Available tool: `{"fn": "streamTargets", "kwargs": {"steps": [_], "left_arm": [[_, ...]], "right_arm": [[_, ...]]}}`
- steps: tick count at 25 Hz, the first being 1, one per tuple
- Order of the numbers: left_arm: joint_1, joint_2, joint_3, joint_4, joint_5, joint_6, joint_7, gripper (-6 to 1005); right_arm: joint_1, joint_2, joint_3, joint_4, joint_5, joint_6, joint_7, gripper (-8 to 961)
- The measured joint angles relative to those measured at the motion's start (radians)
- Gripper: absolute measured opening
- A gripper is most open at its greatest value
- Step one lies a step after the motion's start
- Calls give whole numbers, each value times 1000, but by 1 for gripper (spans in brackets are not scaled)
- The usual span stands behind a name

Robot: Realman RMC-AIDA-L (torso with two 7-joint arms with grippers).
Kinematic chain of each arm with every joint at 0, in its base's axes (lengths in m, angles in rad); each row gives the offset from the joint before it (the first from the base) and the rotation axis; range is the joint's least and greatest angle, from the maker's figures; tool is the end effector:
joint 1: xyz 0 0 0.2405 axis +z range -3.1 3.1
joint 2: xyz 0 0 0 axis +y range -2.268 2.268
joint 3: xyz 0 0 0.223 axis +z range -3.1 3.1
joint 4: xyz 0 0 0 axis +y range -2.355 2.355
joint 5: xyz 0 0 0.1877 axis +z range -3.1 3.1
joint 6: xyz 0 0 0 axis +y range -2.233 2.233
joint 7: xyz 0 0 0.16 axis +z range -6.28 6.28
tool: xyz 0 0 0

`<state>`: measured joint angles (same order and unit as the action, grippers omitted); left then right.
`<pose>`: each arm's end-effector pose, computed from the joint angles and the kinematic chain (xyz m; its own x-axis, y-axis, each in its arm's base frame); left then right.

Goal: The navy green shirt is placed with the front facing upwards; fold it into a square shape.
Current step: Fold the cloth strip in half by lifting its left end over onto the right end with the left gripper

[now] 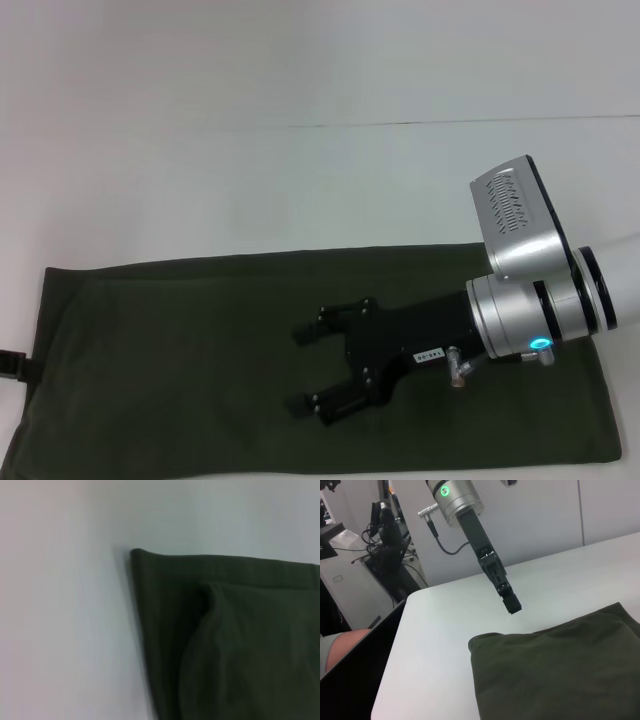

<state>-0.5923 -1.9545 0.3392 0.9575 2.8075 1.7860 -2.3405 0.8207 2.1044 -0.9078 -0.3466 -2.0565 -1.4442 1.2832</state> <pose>-0.3045 0.2794 0.0984 0.1513 0.9696 0.1923 0.9662 -0.1040 -0.2359 0.1585 0.2979 -0.0799 0.9172 -0.2419 -0.3167 -0.2231 -0.9702 0.0947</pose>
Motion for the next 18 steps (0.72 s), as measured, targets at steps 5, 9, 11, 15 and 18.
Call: {"fn": "streamTargets", "kwargs": {"steps": [5, 9, 11, 15, 18], "left_arm": [[-14, 6, 0, -37, 17, -40, -57, 875], [-25, 9, -2, -112, 16, -105, -73, 875], [-30, 10, 1, -136, 14, -129, -75, 874], [-43, 12, 1, -159, 12, -146, -76, 874], [-48, 14, 1, -167, 15, -159, -82, 874]], "right_arm": [[0, 0, 0, 1, 1, 6, -1, 944], [1, 0, 0, 1, 1, 11, 3, 945], [2, 0, 0, 1, 1, 14, 6, 945], [3, 0, 0, 1, 1, 20, 8, 945], [5, 0, 0, 1, 1, 20, 9, 945]]}}
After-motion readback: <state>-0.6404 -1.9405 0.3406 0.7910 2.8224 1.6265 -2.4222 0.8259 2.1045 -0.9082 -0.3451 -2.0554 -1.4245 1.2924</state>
